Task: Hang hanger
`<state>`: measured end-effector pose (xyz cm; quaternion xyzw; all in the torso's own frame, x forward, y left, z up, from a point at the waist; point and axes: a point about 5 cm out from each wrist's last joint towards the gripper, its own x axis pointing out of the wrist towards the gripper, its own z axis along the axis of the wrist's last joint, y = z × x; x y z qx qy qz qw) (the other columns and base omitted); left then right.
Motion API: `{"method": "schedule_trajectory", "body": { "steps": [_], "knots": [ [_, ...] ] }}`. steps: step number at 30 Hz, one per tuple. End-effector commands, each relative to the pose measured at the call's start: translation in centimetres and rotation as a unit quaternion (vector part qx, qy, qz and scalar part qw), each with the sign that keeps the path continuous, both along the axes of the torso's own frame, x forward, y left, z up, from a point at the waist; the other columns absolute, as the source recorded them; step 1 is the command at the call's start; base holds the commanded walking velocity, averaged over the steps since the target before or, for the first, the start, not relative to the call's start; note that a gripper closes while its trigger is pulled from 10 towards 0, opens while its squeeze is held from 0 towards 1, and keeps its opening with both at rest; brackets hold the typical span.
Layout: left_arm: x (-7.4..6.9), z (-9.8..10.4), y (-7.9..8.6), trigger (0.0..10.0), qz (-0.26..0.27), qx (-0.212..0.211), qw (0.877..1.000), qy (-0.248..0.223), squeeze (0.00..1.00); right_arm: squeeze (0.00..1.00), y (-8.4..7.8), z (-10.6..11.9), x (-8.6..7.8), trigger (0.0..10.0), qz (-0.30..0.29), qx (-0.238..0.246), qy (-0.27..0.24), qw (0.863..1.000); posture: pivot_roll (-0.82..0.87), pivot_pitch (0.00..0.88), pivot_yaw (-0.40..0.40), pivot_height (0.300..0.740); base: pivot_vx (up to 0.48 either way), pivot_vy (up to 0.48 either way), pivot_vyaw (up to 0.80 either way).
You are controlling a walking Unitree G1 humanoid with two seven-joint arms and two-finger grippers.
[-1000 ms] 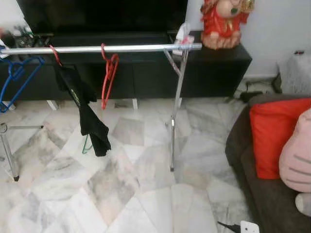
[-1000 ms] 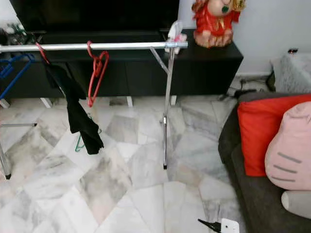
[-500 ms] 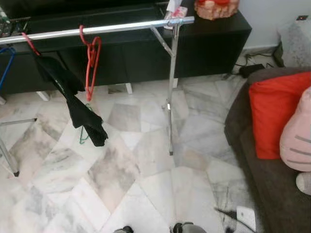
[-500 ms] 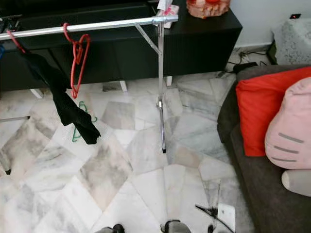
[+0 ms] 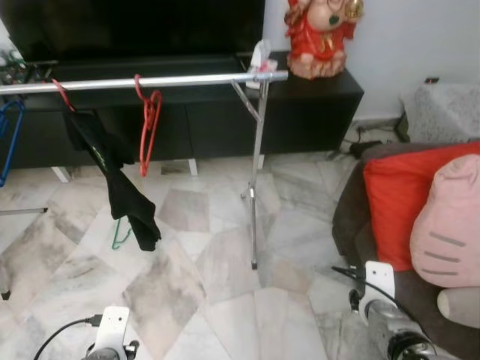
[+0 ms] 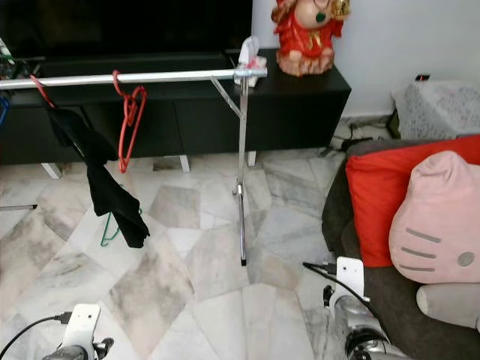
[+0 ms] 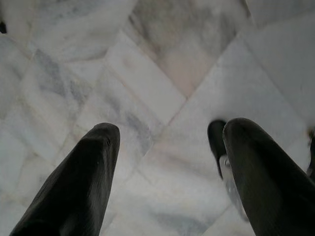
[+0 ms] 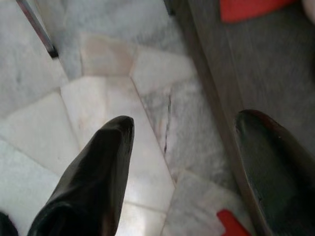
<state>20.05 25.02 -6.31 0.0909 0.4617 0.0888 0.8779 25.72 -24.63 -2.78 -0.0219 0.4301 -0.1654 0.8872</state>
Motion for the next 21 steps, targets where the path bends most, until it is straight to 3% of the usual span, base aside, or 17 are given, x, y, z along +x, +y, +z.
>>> {"method": "schedule_trajectory", "body": {
  "steps": [1,12,21],
  "knots": [
    [-0.3,-0.1,0.2,10.0,0.026,-0.002,1.000,0.010,0.00,0.00,0.0,0.0,0.0,10.0,-0.002,-0.003,0.012,1.000,-0.12,0.000,-0.025,0.740,0.000,0.000,0.00],
    [2.2,1.3,0.2,10.0,0.059,-0.012,0.997,-0.041,0.00,0.00,0.9,1.6,2.3,10.0,0.011,0.008,-0.019,1.000,-0.03,0.000,-0.029,0.740,0.000,0.000,0.00],
    [2.4,1.3,-0.2,10.0,0.076,-0.033,0.995,-0.060,0.00,0.00,0.8,2.1,2.8,10.0,0.010,0.010,-0.048,0.999,0.00,0.000,-0.047,0.740,0.000,0.000,0.00]
  ]
}}
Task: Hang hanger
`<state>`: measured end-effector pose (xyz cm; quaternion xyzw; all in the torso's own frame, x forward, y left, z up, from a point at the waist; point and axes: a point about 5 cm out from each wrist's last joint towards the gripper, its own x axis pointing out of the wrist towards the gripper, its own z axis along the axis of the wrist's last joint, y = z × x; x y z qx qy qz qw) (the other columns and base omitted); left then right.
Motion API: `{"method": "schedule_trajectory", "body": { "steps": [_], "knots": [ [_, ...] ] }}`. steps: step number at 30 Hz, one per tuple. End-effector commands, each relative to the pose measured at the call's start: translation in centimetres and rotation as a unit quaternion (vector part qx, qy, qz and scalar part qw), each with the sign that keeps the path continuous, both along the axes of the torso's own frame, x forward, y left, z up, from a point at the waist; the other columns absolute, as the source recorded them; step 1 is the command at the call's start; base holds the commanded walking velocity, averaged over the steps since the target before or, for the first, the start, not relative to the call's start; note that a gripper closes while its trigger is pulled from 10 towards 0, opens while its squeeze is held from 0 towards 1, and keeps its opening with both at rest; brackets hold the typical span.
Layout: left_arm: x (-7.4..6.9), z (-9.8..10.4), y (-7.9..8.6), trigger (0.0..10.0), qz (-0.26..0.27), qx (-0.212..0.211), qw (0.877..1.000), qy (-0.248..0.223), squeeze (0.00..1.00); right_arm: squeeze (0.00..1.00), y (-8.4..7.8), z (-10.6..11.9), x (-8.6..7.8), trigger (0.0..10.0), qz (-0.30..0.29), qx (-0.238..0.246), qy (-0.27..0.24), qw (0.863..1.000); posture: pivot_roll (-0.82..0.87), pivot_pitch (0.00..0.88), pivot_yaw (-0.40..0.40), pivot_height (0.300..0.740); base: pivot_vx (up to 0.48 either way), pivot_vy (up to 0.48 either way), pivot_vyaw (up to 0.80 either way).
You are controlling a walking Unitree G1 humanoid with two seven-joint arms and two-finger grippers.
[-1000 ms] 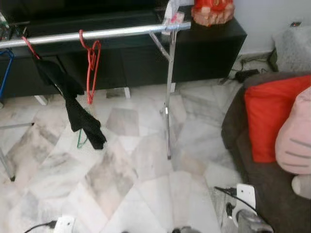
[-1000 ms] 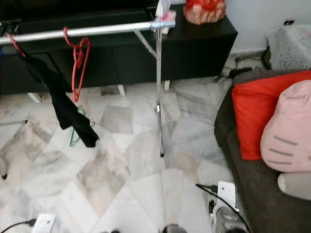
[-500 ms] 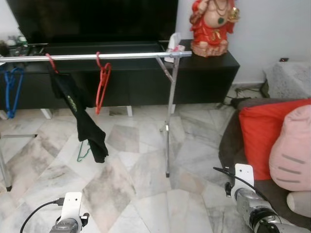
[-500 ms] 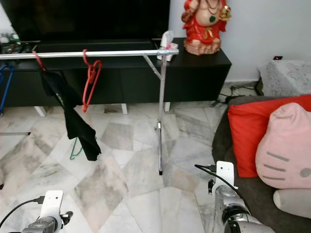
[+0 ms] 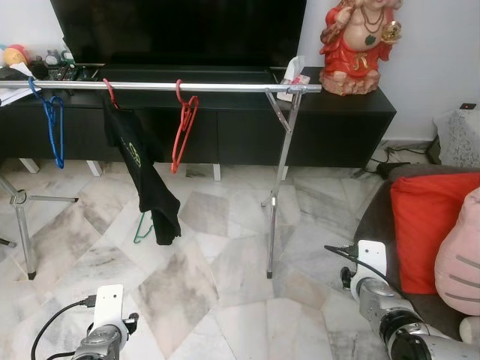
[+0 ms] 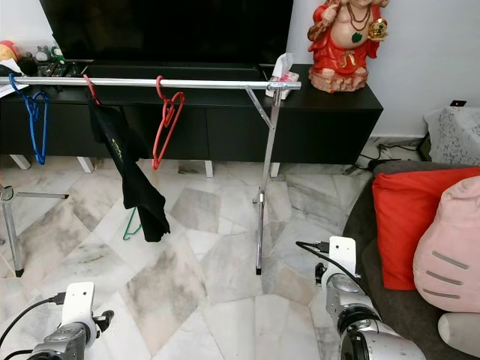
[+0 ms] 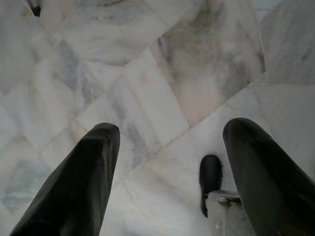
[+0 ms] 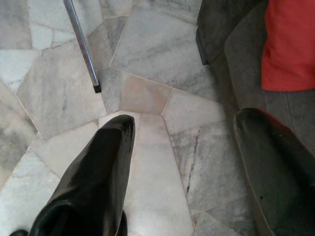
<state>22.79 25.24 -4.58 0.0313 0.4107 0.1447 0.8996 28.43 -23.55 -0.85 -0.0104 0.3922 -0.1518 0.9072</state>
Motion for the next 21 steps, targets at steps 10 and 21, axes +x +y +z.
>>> {"method": "schedule_trajectory", "body": {
  "steps": [10,21],
  "knots": [
    [-2.2,-1.8,-1.2,10.0,0.033,-0.032,0.999,0.029,0.00,0.00,-2.2,0.0,-0.9,10.0,-0.009,-0.019,0.000,1.000,-0.01,0.000,-0.078,0.740,0.000,0.000,0.00],
    [-3.4,-2.8,-2.4,10.0,-0.032,-0.021,0.995,0.092,0.00,0.00,-3.6,-0.5,-2.1,10.0,-0.010,0.004,0.020,1.000,0.01,0.000,-0.137,0.740,0.000,0.000,0.00]
  ]
}}
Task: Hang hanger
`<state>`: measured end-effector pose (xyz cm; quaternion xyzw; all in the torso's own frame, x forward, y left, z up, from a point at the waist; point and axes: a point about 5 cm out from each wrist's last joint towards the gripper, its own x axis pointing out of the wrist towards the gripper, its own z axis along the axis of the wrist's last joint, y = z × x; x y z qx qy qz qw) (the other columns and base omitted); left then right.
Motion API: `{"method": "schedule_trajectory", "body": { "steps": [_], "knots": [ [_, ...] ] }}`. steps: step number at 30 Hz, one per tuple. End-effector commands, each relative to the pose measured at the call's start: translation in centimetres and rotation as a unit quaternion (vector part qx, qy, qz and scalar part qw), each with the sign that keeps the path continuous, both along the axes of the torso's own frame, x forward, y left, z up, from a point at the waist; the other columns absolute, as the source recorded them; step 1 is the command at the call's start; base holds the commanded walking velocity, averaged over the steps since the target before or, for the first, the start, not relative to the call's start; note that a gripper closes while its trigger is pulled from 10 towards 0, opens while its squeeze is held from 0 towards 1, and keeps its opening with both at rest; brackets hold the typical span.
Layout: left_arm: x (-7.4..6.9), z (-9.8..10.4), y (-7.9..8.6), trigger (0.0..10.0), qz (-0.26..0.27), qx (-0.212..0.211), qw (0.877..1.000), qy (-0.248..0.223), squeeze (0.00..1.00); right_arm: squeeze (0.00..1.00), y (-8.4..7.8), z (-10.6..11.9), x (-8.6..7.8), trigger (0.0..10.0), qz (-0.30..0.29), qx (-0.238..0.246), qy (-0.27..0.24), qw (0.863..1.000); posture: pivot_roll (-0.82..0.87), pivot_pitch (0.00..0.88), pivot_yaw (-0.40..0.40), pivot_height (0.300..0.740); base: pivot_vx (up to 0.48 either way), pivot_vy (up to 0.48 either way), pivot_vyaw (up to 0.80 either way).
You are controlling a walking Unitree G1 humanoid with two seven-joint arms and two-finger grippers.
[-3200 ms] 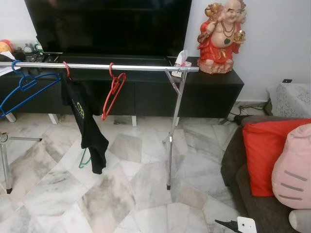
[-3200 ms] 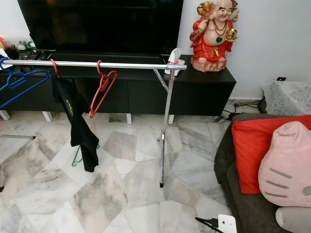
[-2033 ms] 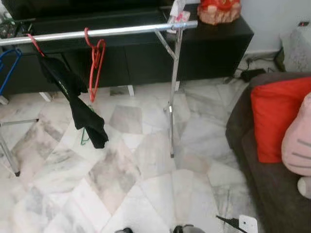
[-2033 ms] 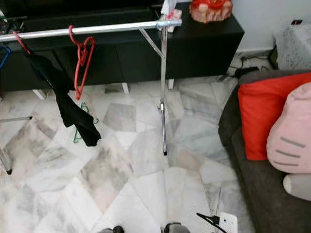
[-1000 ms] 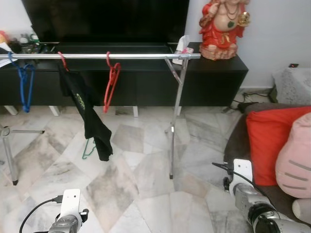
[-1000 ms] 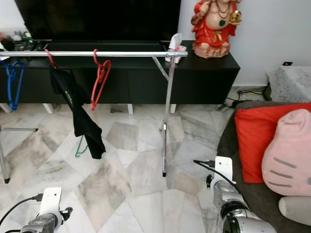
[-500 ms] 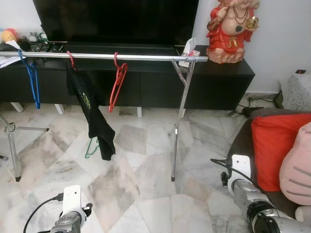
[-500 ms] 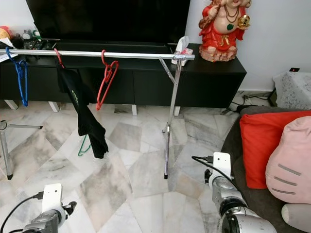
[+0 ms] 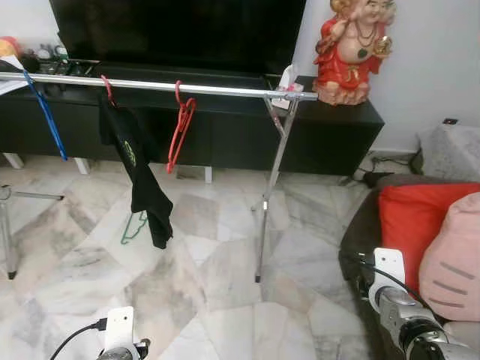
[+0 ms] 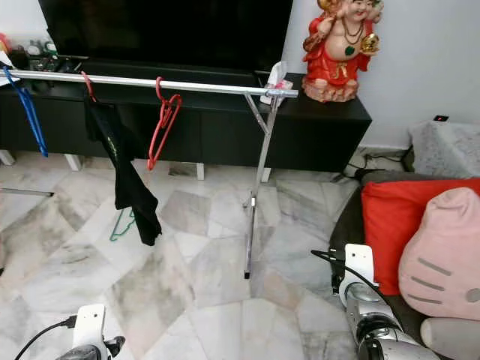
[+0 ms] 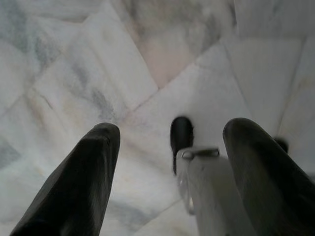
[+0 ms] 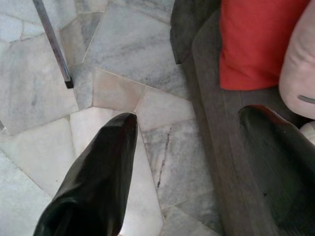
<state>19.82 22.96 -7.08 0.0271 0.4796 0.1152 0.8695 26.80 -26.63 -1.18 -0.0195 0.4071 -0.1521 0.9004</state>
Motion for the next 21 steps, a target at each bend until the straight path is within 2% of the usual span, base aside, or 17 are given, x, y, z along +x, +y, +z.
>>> {"method": "schedule_trajectory", "body": {
  "steps": [1,4,5,10,11,12,14,17,19,21],
  "knots": [
    [-0.8,-0.4,-0.1,10.0,-0.022,0.008,0.999,0.026,0.00,0.00,-0.6,-0.3,-0.6,10.0,-0.015,0.016,0.000,1.000,0.01,0.000,-0.132,0.740,0.000,0.000,0.00],
    [-1.3,-0.6,0.1,10.0,-0.041,0.013,0.999,0.032,0.00,0.00,-0.9,-0.6,-1.2,10.0,-0.015,0.005,0.019,1.000,0.00,0.000,-0.124,0.740,0.000,0.000,0.00],
    [-1.9,-0.9,0.4,10.0,-0.047,0.017,0.998,0.038,0.00,0.00,-1.2,-0.9,-1.8,10.0,-0.026,-0.012,0.030,0.999,-0.01,0.005,-0.114,0.740,0.000,0.000,0.00],
    [-4.6,-1.6,1.7,10.0,-0.062,0.030,0.996,0.054,0.00,0.00,-1.4,-2.5,-4.1,10.0,-0.055,-0.029,0.066,0.996,-0.04,0.066,-0.084,0.740,0.000,0.000,0.00],
    [-5.8,-2.0,2.0,10.0,-0.054,0.022,0.996,0.062,0.00,0.00,-1.2,-3.2,-5.0,10.0,-0.055,-0.020,0.069,0.996,-0.05,0.072,-0.046,0.740,0.000,0.000,0.00],
    [-7.7,-2.5,2.1,10.0,-0.045,0.013,0.996,0.081,0.00,0.00,-0.7,-4.4,-6.7,10.0,-0.049,-0.004,0.075,0.996,-0.05,0.098,-0.024,0.740,0.000,0.000,0.00],
    [-9.5,-3.1,2.0,10.0,-0.042,0.009,0.993,0.106,0.00,0.00,-0.1,-5.4,-8.3,10.0,-0.029,0.018,0.080,0.996,-0.03,0.090,-0.018,0.740,0.000,0.000,0.00],
    [-10.1,-3.3,1.8,10.0,-0.032,0.008,0.994,0.109,0.00,0.00,0.3,-5.9,-8.9,10.0,-0.006,0.029,0.091,0.995,-0.03,0.086,-0.027,0.740,0.000,0.000,0.00],
    [-9.9,-3.2,1.8,10.0,-0.028,0.009,0.994,0.105,0.00,0.00,0.4,-5.8,-8.8,10.0,0.005,0.023,0.100,0.995,-0.04,0.056,-0.022,0.740,0.000,0.000,0.00],
    [-9.4,-3.1,1.9,10.0,-0.026,0.012,0.995,0.094,0.00,0.00,0.3,-5.7,-8.4,10.0,-0.009,0.032,0.098,0.995,-0.06,0.033,-0.023,0.740,0.000,0.000,0.00]
  ]
}}
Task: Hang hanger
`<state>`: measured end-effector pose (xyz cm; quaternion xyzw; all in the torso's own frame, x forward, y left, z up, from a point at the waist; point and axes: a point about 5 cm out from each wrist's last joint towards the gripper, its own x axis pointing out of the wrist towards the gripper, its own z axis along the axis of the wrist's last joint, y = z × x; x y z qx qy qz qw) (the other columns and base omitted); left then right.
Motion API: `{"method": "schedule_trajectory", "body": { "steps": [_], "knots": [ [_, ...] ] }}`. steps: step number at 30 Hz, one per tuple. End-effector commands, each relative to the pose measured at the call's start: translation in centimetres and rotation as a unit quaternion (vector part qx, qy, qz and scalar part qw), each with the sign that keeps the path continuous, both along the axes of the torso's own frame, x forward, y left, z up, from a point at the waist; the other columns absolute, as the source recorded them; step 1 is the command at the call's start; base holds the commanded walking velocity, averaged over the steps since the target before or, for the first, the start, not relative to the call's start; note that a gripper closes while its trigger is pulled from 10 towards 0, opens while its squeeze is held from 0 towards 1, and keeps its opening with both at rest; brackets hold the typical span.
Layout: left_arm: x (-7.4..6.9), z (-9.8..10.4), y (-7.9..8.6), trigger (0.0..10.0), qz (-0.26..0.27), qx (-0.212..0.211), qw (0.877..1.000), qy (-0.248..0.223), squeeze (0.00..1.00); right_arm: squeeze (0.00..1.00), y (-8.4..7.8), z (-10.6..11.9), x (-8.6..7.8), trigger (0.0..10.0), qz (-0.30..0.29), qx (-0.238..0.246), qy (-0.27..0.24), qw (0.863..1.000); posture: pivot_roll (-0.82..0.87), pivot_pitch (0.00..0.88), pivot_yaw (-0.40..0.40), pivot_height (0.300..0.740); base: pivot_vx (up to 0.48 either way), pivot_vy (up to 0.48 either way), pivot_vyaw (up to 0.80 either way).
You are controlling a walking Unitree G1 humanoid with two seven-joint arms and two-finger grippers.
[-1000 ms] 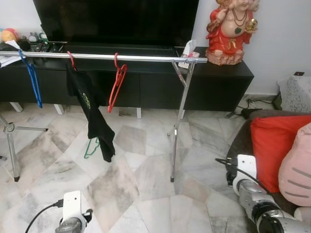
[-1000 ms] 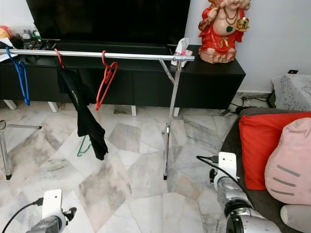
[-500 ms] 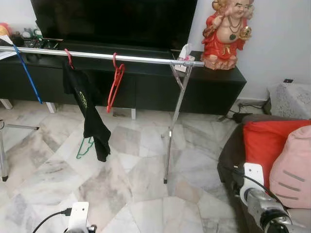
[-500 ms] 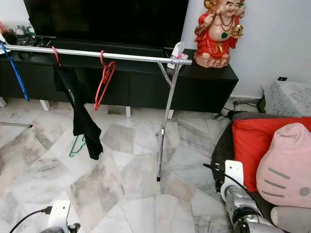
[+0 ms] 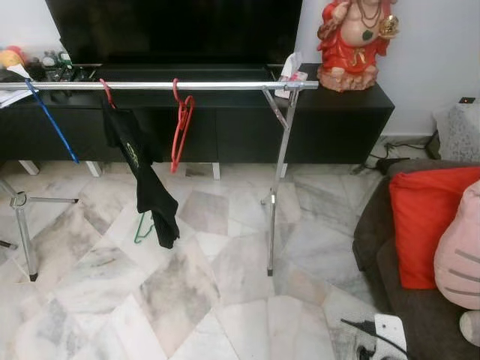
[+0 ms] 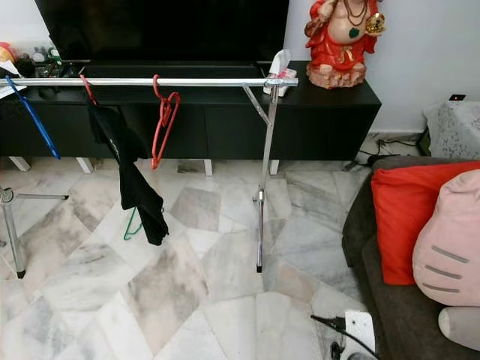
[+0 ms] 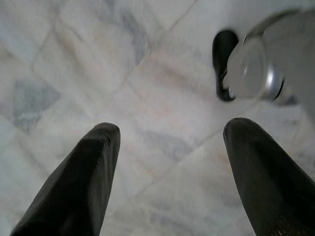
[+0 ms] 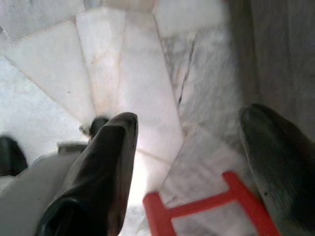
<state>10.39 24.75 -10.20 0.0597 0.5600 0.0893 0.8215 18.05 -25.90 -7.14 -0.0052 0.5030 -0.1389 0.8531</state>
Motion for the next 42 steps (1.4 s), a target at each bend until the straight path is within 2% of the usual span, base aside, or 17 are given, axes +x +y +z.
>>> {"method": "schedule_trajectory", "body": {
  "steps": [1,3,4,5,7,10,14,17,19,20,22,26,29,32,35,38,42],
  "knots": [
    [0.8,0.3,0.1,10.0,-0.008,0.007,1.000,-0.010,0.00,0.00,-0.6,0.7,1.0,10.0,-0.013,0.003,-0.008,1.000,-0.05,0.025,-0.035,0.740,0.000,0.000,0.00],
    [1.2,0.3,0.1,10.0,-0.018,0.008,1.000,-0.011,0.00,0.00,-0.8,0.9,1.3,10.0,-0.009,0.001,-0.006,1.000,-0.05,0.025,-0.035,0.740,0.000,0.000,0.00],
    [2.7,0.8,0.0,10.0,-0.057,0.018,0.998,-0.015,0.00,0.00,-1.0,1.7,2.5,10.0,0.013,-0.009,-0.005,1.000,-0.05,0.000,-0.046,0.740,0.000,0.000,0.00],
    [3.3,1.0,0.0,10.0,-0.067,0.022,0.997,-0.017,0.00,0.00,-1.1,2.0,3.0,10.0,0.016,-0.009,-0.004,1.000,-0.05,0.000,-0.049,0.740,0.000,0.000,0.00],
    [4.7,1.5,-0.2,10.0,-0.052,0.021,0.997,-0.050,0.00,0.00,-1.2,2.8,4.2,10.0,0.031,-0.009,-0.012,0.999,-0.05,0.000,-0.057,0.740,0.000,0.000,0.00],
    [6.8,2.2,-0.8,10.0,-0.075,0.025,0.994,-0.072,0.00,0.00,-1.2,3.9,5.7,10.0,0.053,-0.004,-0.020,0.998,-0.05,0.000,-0.061,0.740,0.000,0.000,0.00],
    [8.0,2.6,-1.2,10.0,-0.057,0.009,0.995,-0.086,0.00,0.00,-1.0,4.6,6.9,10.0,0.057,0.000,-0.038,0.998,-0.09,0.000,-0.059,0.740,0.000,0.000,0.00],
    [8.7,3.0,-1.1,10.0,-0.066,0.024,0.994,-0.089,0.00,0.00,-0.9,5.1,7.6,10.0,0.067,-0.010,-0.047,0.997,-0.09,0.000,-0.050,0.740,0.000,0.000,0.00],
    [8.8,3.1,-1.1,10.0,-0.065,0.021,0.994,-0.090,0.00,0.00,-0.8,5.2,7.7,10.0,0.069,-0.013,-0.050,0.996,-0.07,0.000,-0.045,0.740,0.000,0.000,0.00],
    [9.1,3.2,-0.9,10.0,-0.076,0.024,0.992,-0.095,0.00,0.00,-0.6,5.2,7.8,10.0,0.038,-0.002,-0.061,0.997,-0.06,0.000,-0.041,0.740,0.000,0.000,0.00],
    [9.1,3.3,-0.7,10.0,-0.071,0.023,0.992,-0.098,0.00,0.00,-0.4,5.1,7.8,10.0,0.035,-0.003,-0.059,0.998,-0.05,0.000,-0.038,0.740,0.000,0.000,0.00],
    [8.6,3.2,0.0,10.0,-0.044,0.014,0.996,-0.081,0.00,0.00,0.6,4.8,7.9,10.0,0.061,0.005,-0.040,0.997,-0.02,0.000,-0.021,0.740,0.000,0.000,0.00],
    [8.7,3.4,0.2,10.0,-0.041,0.012,0.995,-0.087,0.00,0.00,0.9,4.8,8.0,10.0,0.077,0.007,-0.037,0.996,-0.07,0.000,0.015,0.740,0.000,0.000,0.00],
    [8.7,3.2,-0.1,10.0,-0.047,0.012,0.996,-0.080,0.00,0.00,0.6,4.9,8.0,10.0,0.055,0.013,-0.050,0.997,-0.10,0.000,0.009,0.740,0.000,0.000,0.00],
    [8.7,3.1,-0.5,10.0,-0.075,0.020,0.995,-0.067,0.00,0.00,0.0,5.0,7.8,10.0,0.064,0.000,-0.047,0.997,-0.07,0.000,-0.012,0.740,0.000,0.000,0.00],
    [8.5,2.9,-0.8,10.0,-0.049,0.011,0.996,-0.074,0.00,0.00,-0.3,5.1,7.8,10.0,0.067,-0.003,-0.050,0.996,-0.04,0.000,-0.035,0.740,0.000,0.000,0.00],
    [8.7,3.0,-0.8,10.0,-0.052,0.014,0.996,-0.077,0.00,0.00,-0.5,5.2,7.9,10.0,0.068,-0.007,-0.049,0.996,-0.03,0.000,-0.045,0.740,0.000,0.000,0.00]
  ]
}}
